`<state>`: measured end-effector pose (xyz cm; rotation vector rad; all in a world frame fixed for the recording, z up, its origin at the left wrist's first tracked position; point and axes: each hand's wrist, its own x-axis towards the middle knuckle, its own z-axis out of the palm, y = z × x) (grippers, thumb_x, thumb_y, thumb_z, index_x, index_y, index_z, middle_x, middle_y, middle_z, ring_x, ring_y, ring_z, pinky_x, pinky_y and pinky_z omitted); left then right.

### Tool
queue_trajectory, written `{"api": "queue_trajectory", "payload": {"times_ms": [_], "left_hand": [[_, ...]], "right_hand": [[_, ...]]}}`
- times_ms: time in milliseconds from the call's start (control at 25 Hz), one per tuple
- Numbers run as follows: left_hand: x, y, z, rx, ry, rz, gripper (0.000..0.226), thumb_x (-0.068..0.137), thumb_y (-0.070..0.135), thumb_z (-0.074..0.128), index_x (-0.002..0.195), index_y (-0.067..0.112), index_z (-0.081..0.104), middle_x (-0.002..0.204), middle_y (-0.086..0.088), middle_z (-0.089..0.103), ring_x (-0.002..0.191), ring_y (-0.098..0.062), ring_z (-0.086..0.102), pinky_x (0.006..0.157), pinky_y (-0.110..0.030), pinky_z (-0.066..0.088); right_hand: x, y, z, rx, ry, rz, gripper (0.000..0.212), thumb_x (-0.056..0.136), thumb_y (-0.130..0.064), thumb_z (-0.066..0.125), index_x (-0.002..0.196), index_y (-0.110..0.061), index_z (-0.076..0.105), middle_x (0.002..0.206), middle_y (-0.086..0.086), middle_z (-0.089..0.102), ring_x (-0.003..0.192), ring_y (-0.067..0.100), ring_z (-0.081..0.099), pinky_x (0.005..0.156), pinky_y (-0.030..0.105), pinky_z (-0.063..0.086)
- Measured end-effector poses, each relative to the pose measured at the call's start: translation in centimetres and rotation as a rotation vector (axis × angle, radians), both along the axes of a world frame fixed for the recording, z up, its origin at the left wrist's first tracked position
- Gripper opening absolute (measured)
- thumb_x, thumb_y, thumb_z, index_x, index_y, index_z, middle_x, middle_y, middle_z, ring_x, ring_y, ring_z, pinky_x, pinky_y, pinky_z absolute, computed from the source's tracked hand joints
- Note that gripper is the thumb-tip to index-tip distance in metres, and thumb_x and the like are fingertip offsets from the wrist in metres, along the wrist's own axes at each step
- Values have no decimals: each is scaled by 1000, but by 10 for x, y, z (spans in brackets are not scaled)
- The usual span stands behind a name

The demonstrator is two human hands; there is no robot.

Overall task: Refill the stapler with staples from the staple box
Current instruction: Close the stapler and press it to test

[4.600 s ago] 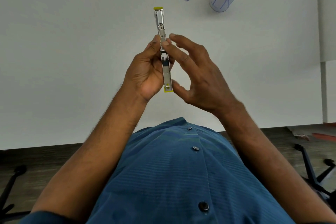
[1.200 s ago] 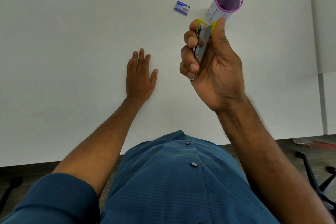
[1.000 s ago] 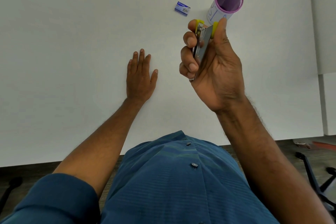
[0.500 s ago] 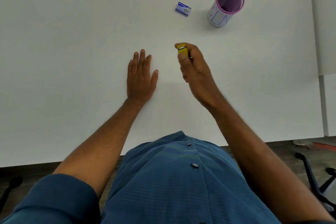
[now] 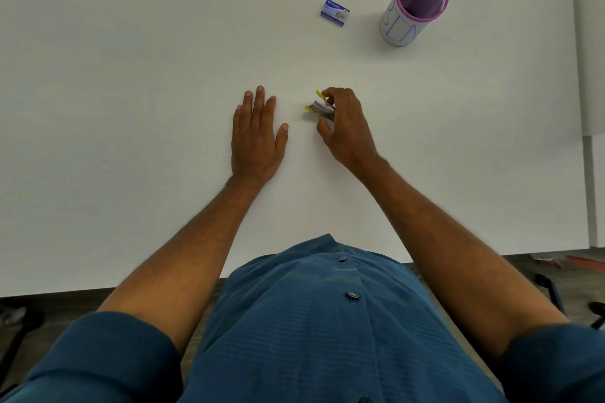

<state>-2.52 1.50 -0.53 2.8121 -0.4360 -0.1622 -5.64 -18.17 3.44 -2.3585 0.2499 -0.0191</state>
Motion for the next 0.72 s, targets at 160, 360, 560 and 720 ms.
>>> {"api": "queue_trajectory", "payload": {"times_ms": [160, 360, 560, 720], "left_hand": [[0, 0, 0, 1, -13, -4, 60, 105, 44, 32, 157, 14, 29, 169, -9, 16, 157, -27, 10, 127, -42, 11], [0, 0, 1, 8, -9, -3, 60, 105, 44, 31, 157, 14, 29, 169, -9, 16, 156, -27, 10, 127, -42, 12], [-1, 0, 0, 10, 1, -4, 61, 105, 45, 30, 157, 15, 27, 169, -9, 15, 157, -27, 10, 127, -42, 12], [0, 0, 0, 10, 9, -4, 61, 105, 46, 29, 158, 15, 26, 169, -9, 14, 157, -27, 9, 127, -42, 12]], "right_hand": [[28, -8, -10, -22, -24, -41, 43, 82, -10, 63, 124, -8, 56, 120, 9, 53, 107, 23, 52, 88, 22, 41], [41, -14, -23, -147, -61, -31, 44, 86, -19, 65, 129, -10, 60, 120, 9, 57, 106, 24, 53, 87, 25, 43], [40, -16, -27, -234, -59, -38, 44, 90, -27, 61, 132, -14, 61, 115, 8, 61, 101, 25, 54, 84, 37, 48], [33, -19, -24, -272, -31, -21, 57, 91, -40, 60, 142, -15, 51, 125, 6, 59, 108, 23, 52, 87, 32, 44]]}}
